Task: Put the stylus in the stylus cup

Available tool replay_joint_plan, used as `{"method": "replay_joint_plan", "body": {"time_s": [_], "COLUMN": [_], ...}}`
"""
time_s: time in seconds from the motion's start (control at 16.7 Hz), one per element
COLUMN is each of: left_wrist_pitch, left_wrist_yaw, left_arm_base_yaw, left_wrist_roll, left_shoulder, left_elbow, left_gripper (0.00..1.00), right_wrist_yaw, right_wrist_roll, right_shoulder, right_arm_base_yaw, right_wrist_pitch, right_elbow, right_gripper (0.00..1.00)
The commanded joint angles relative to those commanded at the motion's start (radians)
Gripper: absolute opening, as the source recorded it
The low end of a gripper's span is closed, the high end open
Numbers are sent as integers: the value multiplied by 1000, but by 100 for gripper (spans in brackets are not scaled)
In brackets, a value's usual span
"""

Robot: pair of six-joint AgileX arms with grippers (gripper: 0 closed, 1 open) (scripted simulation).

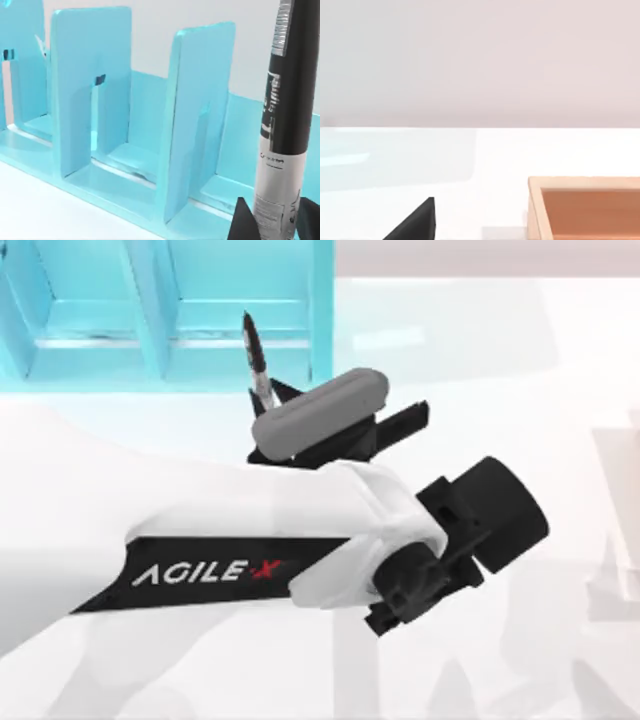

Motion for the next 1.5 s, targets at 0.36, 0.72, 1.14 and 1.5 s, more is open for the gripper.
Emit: {"method": "replay_joint_plan", "body": {"time_s": [0.36,0.72,1.14,1.5], "left_wrist_pitch": [-164,-301,-301,-301], "left_wrist_yaw": [-25,-49,-49,-49], "left_arm_base_yaw": [2,4,4,4], "left_wrist_roll": [-85,-162,-162,-162], "left_shoulder": [17,31,31,31], "left_elbow": [47,90,90,90], "left_gripper": [0,0,38,83], "right_wrist_yaw": [0,0,0,0], "right_wrist_roll": [0,0,0,0], "right_shoulder": [0,0,0,0], "right_arm_base_yaw": [0,0,0,0], "right_wrist_pitch": [0,0,0,0], "right_elbow": [0,0,0,0], "right_gripper": [100,100,100,100]}}
